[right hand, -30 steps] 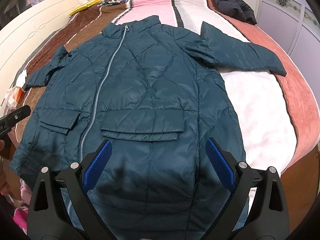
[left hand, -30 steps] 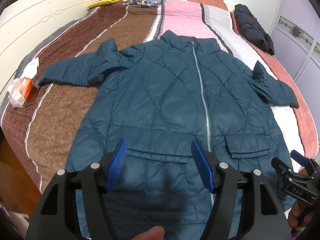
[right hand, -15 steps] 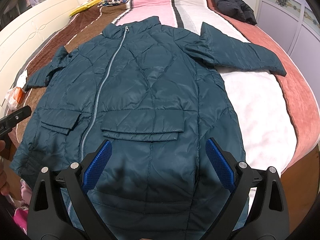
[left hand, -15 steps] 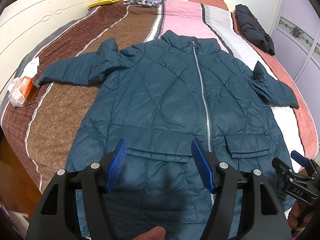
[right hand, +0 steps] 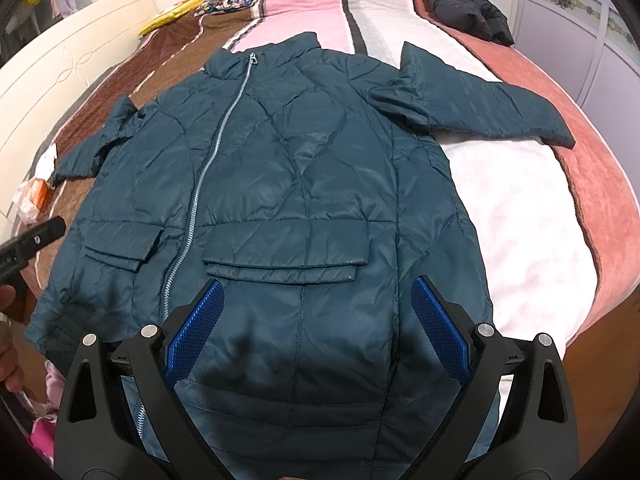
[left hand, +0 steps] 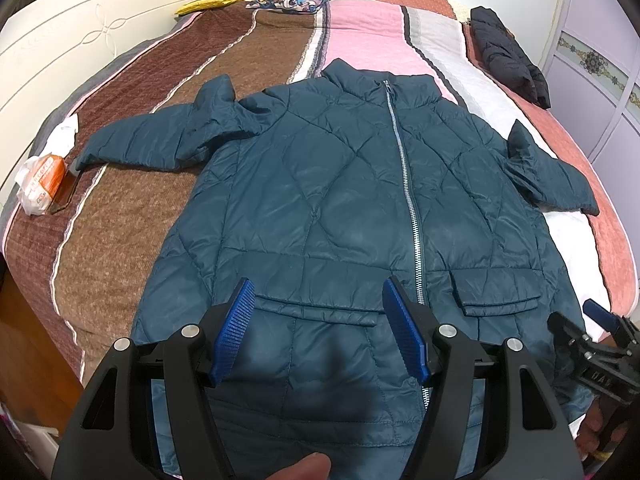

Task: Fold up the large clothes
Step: 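Grasp the cuff of the jacket sleeve with the right gripper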

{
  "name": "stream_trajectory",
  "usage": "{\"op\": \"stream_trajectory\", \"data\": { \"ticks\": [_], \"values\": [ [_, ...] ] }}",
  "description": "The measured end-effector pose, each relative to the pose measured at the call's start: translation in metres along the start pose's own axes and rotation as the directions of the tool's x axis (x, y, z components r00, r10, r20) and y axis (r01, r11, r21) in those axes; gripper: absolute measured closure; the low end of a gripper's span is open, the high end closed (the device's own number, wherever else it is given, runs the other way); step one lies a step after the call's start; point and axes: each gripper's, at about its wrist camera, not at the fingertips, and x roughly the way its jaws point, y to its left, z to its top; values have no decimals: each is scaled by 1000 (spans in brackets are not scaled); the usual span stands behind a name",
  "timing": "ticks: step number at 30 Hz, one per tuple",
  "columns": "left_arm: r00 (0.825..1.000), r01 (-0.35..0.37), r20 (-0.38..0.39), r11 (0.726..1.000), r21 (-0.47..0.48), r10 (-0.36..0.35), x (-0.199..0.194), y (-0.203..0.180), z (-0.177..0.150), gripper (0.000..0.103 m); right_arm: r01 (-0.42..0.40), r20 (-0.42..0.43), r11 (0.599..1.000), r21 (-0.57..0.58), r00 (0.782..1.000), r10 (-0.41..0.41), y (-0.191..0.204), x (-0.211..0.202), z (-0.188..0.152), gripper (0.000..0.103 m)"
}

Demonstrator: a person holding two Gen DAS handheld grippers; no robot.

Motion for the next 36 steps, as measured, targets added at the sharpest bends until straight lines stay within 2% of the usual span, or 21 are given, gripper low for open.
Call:
{"op": "stream_trajectory", "data": {
  "ticks": [3, 6, 13, 17, 21, 25, 32, 36],
  "values": [
    [1000, -6, -1, 1000, 10, 6, 1, 0, -1, 38, -48, 8, 997, 61, 999, 48, -14, -4, 10, 9],
    [1000, -14, 1, 1000, 18, 14, 3, -1, 3, 38, -91, 35, 982, 166, 996, 86, -46, -11, 28, 9],
    [1000, -21, -22, 999, 38, 22, 14, -11, 23, 38, -41, 120, 917, 396, 993, -8, -146, -18, 78, 11],
    [999, -30, -24, 998, 57, 32, 20, -20, 34, 38, -7, 120, 876, 482, 991, -58, -197, -8, 98, 21],
    [999, -40, -20, 995, 93, 42, 26, -33, 46, 38, -21, 121, 825, 565, 991, -57, -243, 10, 111, 34],
    [998, -48, -23, 992, 121, 51, 33, -46, 55, 38, -16, 119, 797, 604, 991, -69, -276, 25, 123, 41],
    [997, -59, -40, 988, 146, 65, 50, -59, 68, 38, 45, 89, 796, 604, 988, -123, -302, 51, 144, 47],
    [996, -66, -43, 987, 150, 73, 57, -64, 73, 38, 55, 67, 786, 615, 990, -122, -317, 69, 151, 56]
  ]
}}
